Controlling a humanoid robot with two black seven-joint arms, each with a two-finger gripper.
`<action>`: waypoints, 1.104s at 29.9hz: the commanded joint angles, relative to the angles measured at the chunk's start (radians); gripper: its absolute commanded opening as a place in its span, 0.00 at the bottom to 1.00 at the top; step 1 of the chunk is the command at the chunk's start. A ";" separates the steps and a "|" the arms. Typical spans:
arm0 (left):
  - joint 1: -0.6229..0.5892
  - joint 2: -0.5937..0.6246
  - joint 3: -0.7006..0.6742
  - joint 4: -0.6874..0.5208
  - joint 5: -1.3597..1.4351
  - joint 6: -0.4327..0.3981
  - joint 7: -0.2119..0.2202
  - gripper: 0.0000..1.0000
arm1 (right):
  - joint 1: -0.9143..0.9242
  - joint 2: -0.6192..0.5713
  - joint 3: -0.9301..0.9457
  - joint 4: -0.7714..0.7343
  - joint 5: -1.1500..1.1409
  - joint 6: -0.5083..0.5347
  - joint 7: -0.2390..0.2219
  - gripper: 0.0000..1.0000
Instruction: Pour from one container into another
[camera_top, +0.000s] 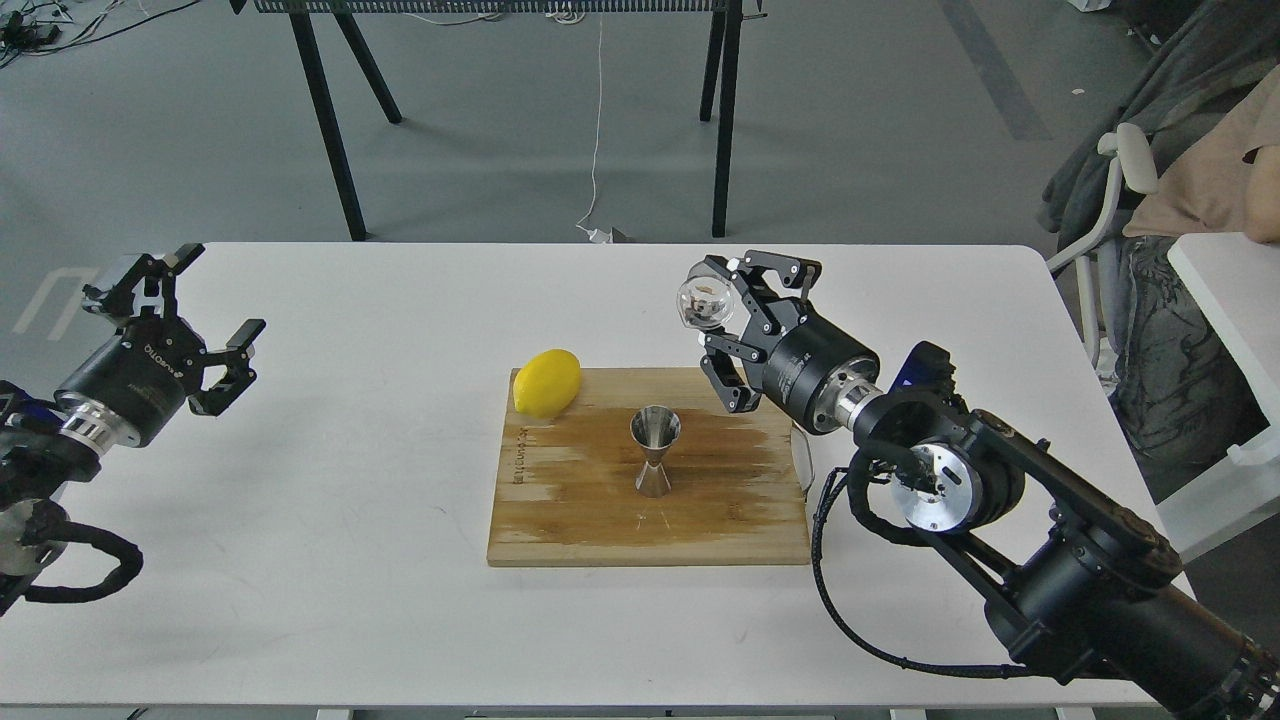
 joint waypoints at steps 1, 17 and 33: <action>0.000 0.000 0.000 0.000 0.000 0.000 0.000 0.99 | 0.003 -0.001 -0.044 0.002 -0.075 -0.001 0.000 0.34; 0.000 0.000 0.000 0.000 0.000 0.000 0.000 0.99 | 0.023 -0.012 -0.129 -0.003 -0.191 0.001 0.003 0.34; 0.002 0.000 0.000 0.000 0.002 0.000 0.000 0.99 | 0.032 -0.014 -0.167 -0.009 -0.285 -0.001 0.006 0.34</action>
